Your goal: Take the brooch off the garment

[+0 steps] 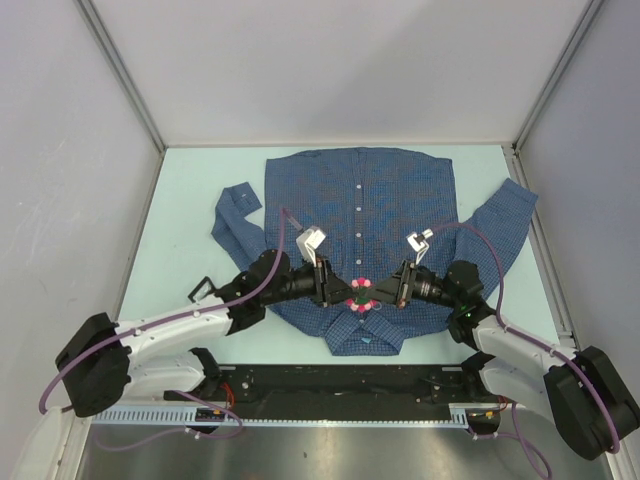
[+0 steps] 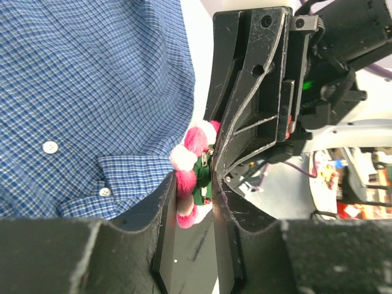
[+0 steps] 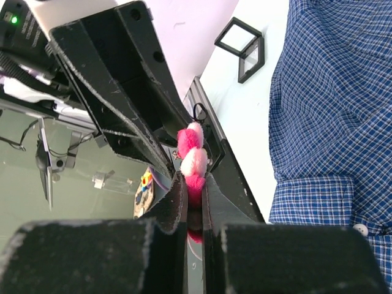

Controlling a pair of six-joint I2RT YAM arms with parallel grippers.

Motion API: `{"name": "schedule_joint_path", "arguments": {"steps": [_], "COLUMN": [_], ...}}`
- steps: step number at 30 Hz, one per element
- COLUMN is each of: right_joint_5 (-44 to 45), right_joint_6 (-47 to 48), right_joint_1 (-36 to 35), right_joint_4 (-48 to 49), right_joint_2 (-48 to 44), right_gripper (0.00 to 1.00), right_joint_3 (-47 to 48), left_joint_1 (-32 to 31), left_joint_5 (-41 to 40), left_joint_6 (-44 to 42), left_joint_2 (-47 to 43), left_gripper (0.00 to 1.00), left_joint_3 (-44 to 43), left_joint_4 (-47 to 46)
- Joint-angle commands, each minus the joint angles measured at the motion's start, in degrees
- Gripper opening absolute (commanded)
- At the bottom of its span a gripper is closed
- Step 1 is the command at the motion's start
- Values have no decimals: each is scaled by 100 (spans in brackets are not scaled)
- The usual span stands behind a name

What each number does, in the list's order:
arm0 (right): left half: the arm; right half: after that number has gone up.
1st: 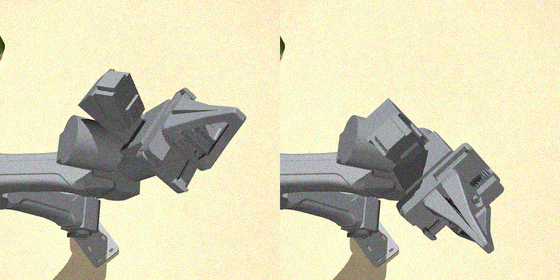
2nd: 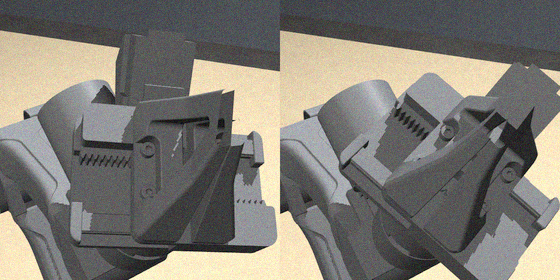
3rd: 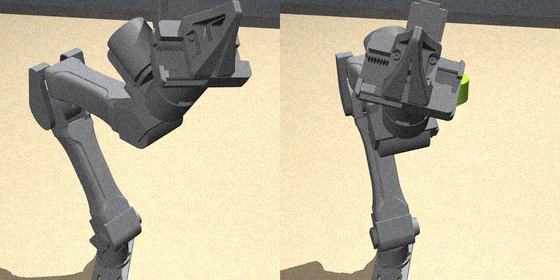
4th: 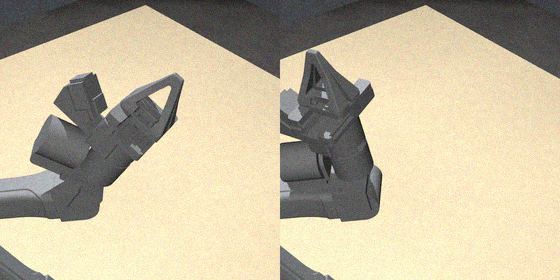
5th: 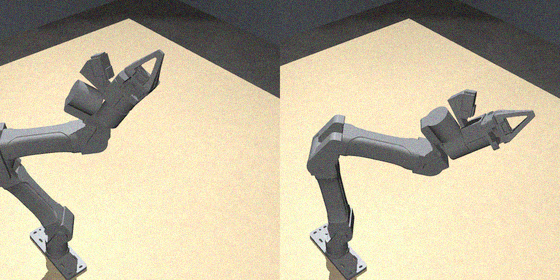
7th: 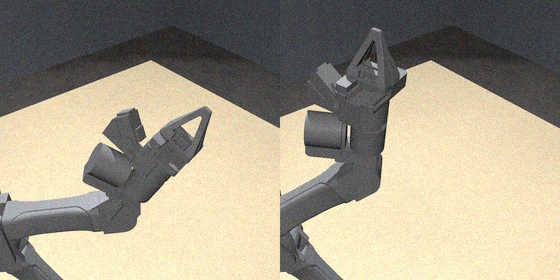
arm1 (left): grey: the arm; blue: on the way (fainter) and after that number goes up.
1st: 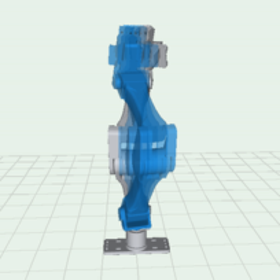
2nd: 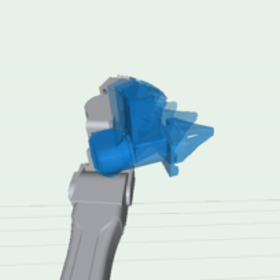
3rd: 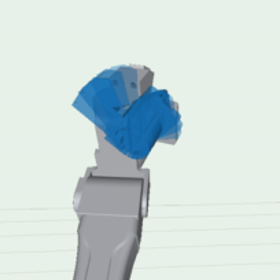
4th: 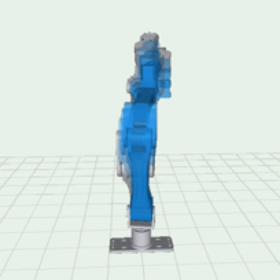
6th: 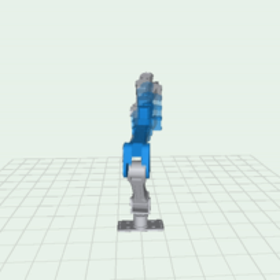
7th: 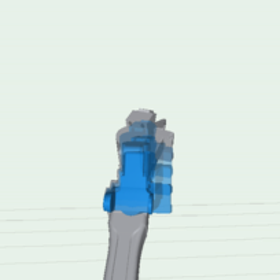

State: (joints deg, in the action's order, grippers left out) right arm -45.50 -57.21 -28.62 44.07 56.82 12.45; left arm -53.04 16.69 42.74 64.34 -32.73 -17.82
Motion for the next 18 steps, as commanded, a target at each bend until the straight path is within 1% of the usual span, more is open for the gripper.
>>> {"name": "schedule_joint_path", "arguments": {"steps": [1,8,12,15,18], "right_joint_5": [-293,-451,-460,-434,-416], "right_joint_6": [114,184,219,272,316], "right_joint_1": [-56,-82,-65,-73,-65], "right_joint_4": [523,611,532,427,356], "right_joint_2": [31,110,66,23,14], "right_gripper": [0,0,0,0,0], "right_joint_3": [179,223,232,232,232], "left_joint_1": [13,21,39,65,83], "left_joint_5": [844,1327,1363,1328,1267], "left_joint_6": [375,463,569,613,621], "left_joint_2": [105,325,395,360,264], "left_gripper": [31,33,31,28,28], "left_joint_3": [48,4,74,135,197], "left_joint_4": [-986,-1276,-1443,-1496,-1531]}}
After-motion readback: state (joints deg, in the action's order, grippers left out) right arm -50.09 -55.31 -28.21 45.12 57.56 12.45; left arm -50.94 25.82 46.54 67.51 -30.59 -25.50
